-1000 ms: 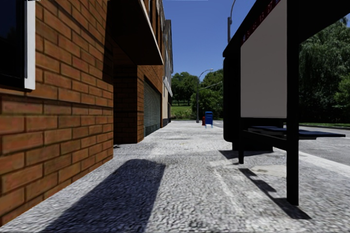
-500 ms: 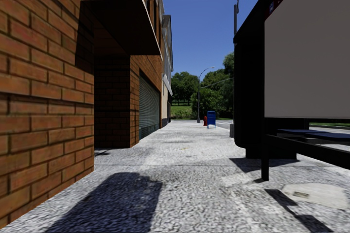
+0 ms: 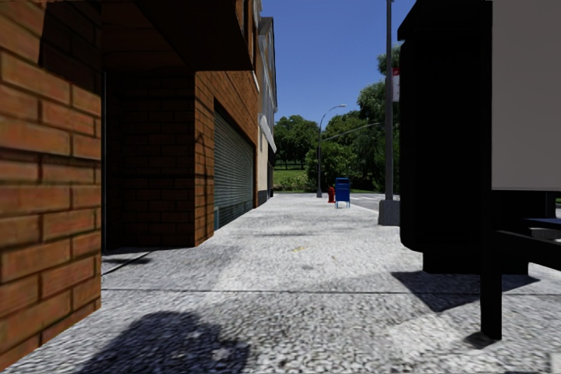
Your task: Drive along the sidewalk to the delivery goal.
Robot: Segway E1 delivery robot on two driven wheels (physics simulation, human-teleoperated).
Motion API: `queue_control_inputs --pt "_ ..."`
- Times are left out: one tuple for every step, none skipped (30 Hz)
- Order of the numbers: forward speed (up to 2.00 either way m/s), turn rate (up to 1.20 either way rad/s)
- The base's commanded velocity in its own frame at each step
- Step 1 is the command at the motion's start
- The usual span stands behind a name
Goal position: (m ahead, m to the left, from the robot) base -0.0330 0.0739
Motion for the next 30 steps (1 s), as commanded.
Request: queue_control_inputs --pt "0.0 0.0" --pt "0.0 0.0" --pt "0.0 0.0" --pt "0.0 0.0" --pt "0.0 0.0" --pt "0.0 0.0" --pt "0.0 0.0" --pt "0.0 0.0" --pt "0.0 0.0" --pt "0.0 0.0" --pt "0.0 0.0" --pt "0.0 0.0" --pt "0.0 0.0" --pt "0.0 0.0" --pt "0.0 0.0" --pt "0.0 0.0" --pt "0.0 0.0" --pt "0.0 0.0" --pt "0.0 0.0" --pt "0.0 0.0" --pt "0.0 0.0" --pt "0.0 0.0" --pt "0.0 0.0" --pt "0.0 0.0" --pt "0.0 0.0" --pt "0.0 0.0" --pt "0.0 0.0" --pt "0.0 0.0" --pt "0.0 0.0" --pt "0.0 0.0"
